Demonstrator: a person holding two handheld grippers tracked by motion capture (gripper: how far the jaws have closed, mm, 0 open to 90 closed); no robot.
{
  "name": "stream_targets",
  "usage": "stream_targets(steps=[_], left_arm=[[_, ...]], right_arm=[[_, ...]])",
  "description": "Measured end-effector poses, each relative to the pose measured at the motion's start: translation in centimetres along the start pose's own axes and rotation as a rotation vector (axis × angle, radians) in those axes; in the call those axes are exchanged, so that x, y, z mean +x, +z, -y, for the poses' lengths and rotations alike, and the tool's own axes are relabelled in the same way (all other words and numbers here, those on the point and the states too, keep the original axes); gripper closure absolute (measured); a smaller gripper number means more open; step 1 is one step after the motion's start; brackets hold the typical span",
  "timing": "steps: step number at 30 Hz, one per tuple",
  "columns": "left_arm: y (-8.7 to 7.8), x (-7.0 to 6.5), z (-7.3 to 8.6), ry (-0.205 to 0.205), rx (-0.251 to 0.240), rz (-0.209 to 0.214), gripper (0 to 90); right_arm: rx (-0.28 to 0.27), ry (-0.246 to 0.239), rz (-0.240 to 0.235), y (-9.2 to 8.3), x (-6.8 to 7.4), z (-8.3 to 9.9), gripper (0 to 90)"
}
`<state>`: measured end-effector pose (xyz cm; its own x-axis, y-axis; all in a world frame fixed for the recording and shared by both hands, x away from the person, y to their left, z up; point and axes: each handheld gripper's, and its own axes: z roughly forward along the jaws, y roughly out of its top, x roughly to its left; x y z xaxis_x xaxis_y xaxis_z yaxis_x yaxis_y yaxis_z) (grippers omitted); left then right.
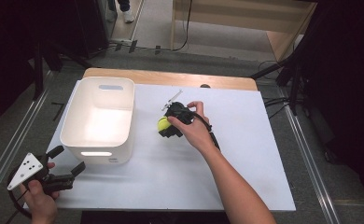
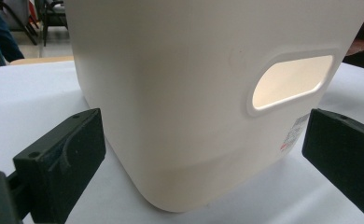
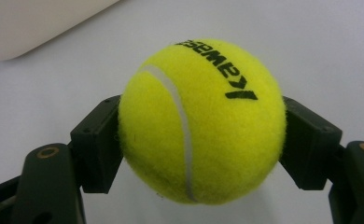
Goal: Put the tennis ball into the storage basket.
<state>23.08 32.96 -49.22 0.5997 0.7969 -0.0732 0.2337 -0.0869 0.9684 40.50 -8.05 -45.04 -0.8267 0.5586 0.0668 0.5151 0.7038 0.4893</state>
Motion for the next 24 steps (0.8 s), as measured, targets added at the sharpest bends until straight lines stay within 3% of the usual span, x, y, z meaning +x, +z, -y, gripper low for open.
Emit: stream_targets(steps=[7,24], left_arm=[[0.0,0.0,0.0,0.002,0.000,0.001,0.0],[0.0,0.0,0.0,0.002,0.000,0.000,0.0]], right_arm=[[-0.001,0.005,-0.024,-0.5,0.0,-0.2,23.3],[0.001,-0.003,-0.023,-1.4,0.0,-0.6,23.2]])
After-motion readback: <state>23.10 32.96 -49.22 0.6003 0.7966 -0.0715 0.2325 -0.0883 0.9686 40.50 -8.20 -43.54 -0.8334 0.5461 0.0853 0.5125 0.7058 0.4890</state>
